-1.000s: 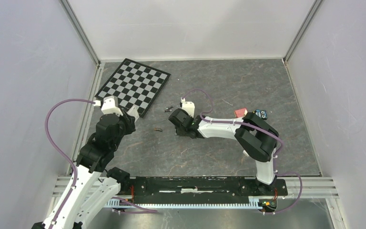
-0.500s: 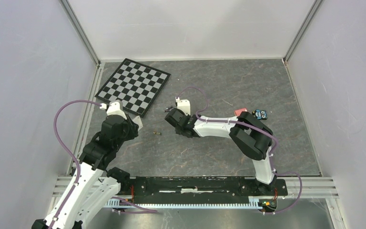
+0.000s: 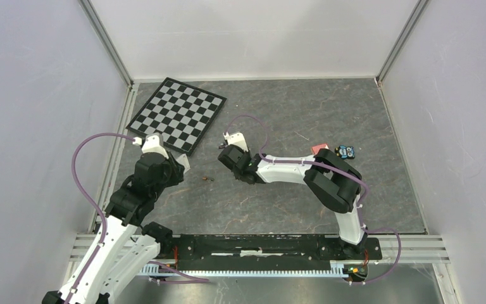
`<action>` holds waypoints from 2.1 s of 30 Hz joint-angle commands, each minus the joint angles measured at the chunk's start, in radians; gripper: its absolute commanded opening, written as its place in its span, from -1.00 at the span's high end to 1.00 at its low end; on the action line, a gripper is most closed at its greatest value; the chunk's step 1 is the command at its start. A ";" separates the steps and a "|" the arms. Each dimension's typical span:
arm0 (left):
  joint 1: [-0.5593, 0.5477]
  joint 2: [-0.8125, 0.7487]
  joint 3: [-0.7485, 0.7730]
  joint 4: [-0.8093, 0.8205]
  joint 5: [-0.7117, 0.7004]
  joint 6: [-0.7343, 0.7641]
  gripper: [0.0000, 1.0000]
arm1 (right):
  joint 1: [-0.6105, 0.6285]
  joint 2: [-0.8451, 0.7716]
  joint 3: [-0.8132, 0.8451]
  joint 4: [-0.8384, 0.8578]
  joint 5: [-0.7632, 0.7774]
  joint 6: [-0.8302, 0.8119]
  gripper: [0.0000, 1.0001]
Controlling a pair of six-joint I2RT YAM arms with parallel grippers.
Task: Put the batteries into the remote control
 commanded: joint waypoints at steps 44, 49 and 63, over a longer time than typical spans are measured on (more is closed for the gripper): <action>0.002 -0.015 0.004 0.073 0.078 0.000 0.96 | -0.011 -0.042 -0.137 -0.070 -0.114 0.122 0.87; 0.000 -0.017 -0.026 0.168 0.188 0.003 0.96 | -0.041 -0.197 -0.245 0.039 -0.103 0.112 0.90; 0.000 0.023 -0.156 0.692 0.567 -0.154 0.96 | -0.143 -0.747 -0.386 0.208 -0.228 0.076 0.89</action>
